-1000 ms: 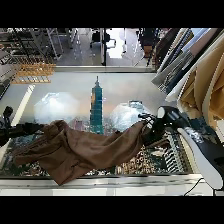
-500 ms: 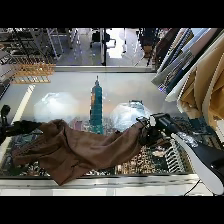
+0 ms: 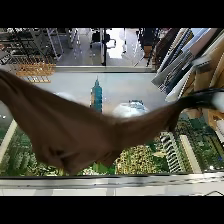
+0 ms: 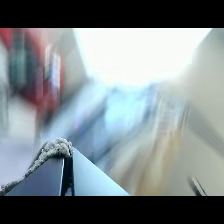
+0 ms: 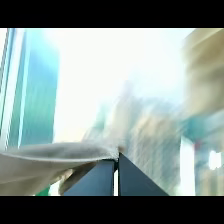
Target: Fold the clothes and pants, and hang the long-sleeved shirts on hangers.
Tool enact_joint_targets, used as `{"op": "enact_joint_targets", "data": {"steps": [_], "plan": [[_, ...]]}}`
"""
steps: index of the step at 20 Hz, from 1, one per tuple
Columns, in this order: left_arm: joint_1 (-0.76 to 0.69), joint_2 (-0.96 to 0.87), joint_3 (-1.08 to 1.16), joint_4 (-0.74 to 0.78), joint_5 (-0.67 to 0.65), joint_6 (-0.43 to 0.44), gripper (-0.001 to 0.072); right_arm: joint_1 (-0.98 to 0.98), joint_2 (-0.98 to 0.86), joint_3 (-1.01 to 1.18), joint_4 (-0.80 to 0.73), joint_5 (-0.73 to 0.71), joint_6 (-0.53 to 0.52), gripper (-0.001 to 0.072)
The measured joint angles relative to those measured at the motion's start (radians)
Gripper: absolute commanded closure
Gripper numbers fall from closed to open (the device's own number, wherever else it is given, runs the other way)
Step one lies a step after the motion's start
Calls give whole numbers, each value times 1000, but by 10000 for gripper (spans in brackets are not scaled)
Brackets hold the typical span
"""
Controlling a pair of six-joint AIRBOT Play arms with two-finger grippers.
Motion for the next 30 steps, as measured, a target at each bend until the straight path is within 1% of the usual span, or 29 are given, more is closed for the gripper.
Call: {"op": "enact_joint_targets", "data": {"steps": [2, 5, 7, 9, 11, 13, 15, 17, 19, 21, 23, 25, 27, 28, 30], "plan": [[115, 114, 19, -137, 118, -34, 702, -20, 126, 62, -16, -25, 13, 700], [317, 241, 31, -312, 225, -70, 702, -34, 270, 110, -32, -50, 13, 700], [433, 284, 34, -448, 259, -87, 702, -37, 341, 124, -43, -75, -8, 700], [528, 303, 36, -542, 280, -88, 702, -39, 384, 132, -53, -98, -29, 700], [590, 312, 37, -553, 288, -87, 702, -40, 397, 136, -55, -112, -41, 700], [612, 314, 37, -449, 292, -85, 702, -41, 383, 138, -54, -119, -48, 700], [586, 315, 37, -234, 277, -108, 702, -41, 344, 138, -28, -106, -56, 699], [525, 316, 37, 7, 248, -129, 702, -41, 288, 136, -1, -23, -58, 699], [464, 316, 33, 236, 226, -143, 702, -41, 235, 110, 17, 94, -58, 700], [426, 315, 14, 410, 211, -143, 702, -41, 205, 46, 22, 164, -58, 700], [404, 301, -31, 529, 211, -139, 702, -41, 187, -52, 29, 166, -42, 701], [370, 266, -99, 592, 224, -129, 702, -41, 163, -164, 24, 79, -1, 701], [304, 198, -167, 602, 271, -115, 701, -50, 108, -261, 21, -72, 56, 702], [261, 151, -190, 587, 313, -105, 702, -61, 62, -296, 18, -166, 90, 702], [156, 35, -219, 499, 412, -58, 702, -90, -63, -325, 14, -365, 151, 702]]}}
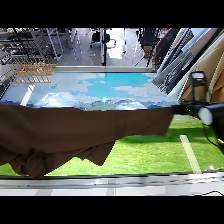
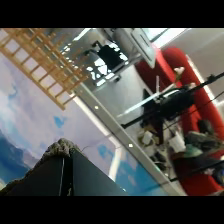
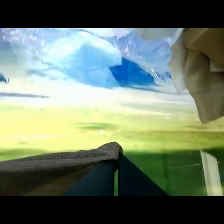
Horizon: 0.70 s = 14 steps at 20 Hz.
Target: Fold the clothes and pants, and hang the long-sleeved shirts on hangers.
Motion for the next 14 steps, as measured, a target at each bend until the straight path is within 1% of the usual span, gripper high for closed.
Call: {"op": "enact_joint_targets", "data": {"steps": [2, 4, 5, 6, 7, 8, 9, 10, 11, 12, 13, 14], "plan": [[-115, -135, -6, -119, 123, 78, 702, -31, -159, 23, 3, -176, 47, 701], [-209, -263, 20, -196, 215, 130, 701, -51, -332, 100, 15, -293, 74, 701], [-251, -330, 47, -224, 245, 149, 699, -58, -418, 153, 26, -329, 84, 699], [-285, -391, 79, -245, 274, 163, 624, -63, -492, 206, 41, -357, 91, 699], [-307, -439, 109, -258, 288, 173, 288, -67, -555, 256, 61, -376, 95, 656], [-322, -476, 138, -272, 292, 180, 99, -73, -610, 305, 85, -382, 100, 486], [-326, -504, 164, -283, 307, 183, 99, -82, -650, 349, 110, -380, 103, 313], [-318, -521, 182, -284, 312, 182, 106, -92, -673, 383, 136, -360, 106, 263], [-300, -529, 196, -272, 286, 181, 137, -104, -687, 412, 166, -318, 105, 269], [-275, -529, 206, -240, 245, 172, 207, -119, -695, 433, 202, -248, 81, 269], [-238, -523, 213, -166, 193, 141, 220, -136, -696, 448, 245, -165, 37, 270], [-197, -513, 218, -54, 142, 82, 221, -151, -694, 453, 304, -80, -19, 271]]}}
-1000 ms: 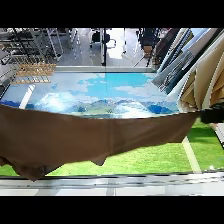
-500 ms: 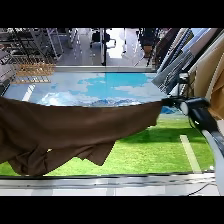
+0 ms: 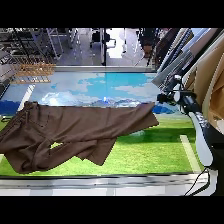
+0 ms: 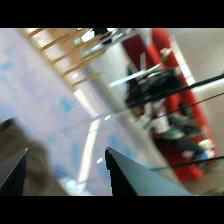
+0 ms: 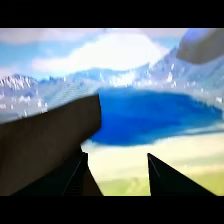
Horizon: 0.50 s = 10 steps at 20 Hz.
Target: Fold the clothes and pants, and hang the long-sleeved shirts on hangers.
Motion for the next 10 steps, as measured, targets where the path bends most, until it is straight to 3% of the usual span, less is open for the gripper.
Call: {"op": "enact_joint_targets", "data": {"steps": [3, 5, 7, 10], "plan": [[111, 31, 7, 457, -185, -238, 222, -23, 35, -62, 294, 303, -208, 318], [171, 42, -1, 722, -284, -337, 221, -5, 93, -178, 498, 437, -306, 318], [217, 45, -29, 843, -332, -385, 222, 47, 169, -325, 653, 499, -360, 318], [244, 37, -81, 851, -345, -386, 222, 177, 259, -525, 770, 506, -370, 318]]}}
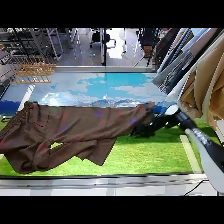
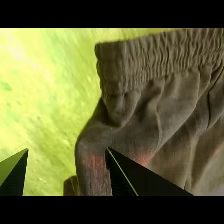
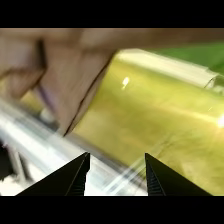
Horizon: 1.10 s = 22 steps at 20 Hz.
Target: Fold the clothes and pants, and hang the long-sleeved shirts on hangers.
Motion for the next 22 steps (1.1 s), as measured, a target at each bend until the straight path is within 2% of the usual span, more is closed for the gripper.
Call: {"op": "enact_joint_targets", "data": {"steps": [6, 7, 8, 9, 12, 17, 18, 19, 21, 22], "plan": [[-26, -61, -33, -74, 9, 37, 230, 298, 2, -161, 81, -188, 97, 318], [-31, -66, -34, -96, 15, 44, 273, 340, -17, -166, 96, -216, 109, 318], [-36, -70, -35, -114, 21, 51, 357, 375, -37, -165, 113, -238, 115, 318], [-40, -73, -36, -126, 28, 56, 375, 407, -60, -159, 123, -252, 124, 318], [-50, -80, -37, -150, 38, 63, 374, 458, -121, -118, 142, -271, 154, 372], [-64, -87, -37, -174, 43, 66, 375, 484, -213, -46, 166, -227, 220, 382], [-66, -88, -37, -185, 46, 66, 374, 486, -227, -31, 165, -211, 224, 403], [-66, -88, -37, -197, 45, 66, 375, 486, -238, -14, 158, -196, 228, 502], [-68, -88, -37, -222, 45, 66, 374, 488, -253, 21, 128, -188, 236, 563], [-68, -88, -37, -230, 45, 66, 375, 487, -256, 38, 117, -169, 238, 618]]}}
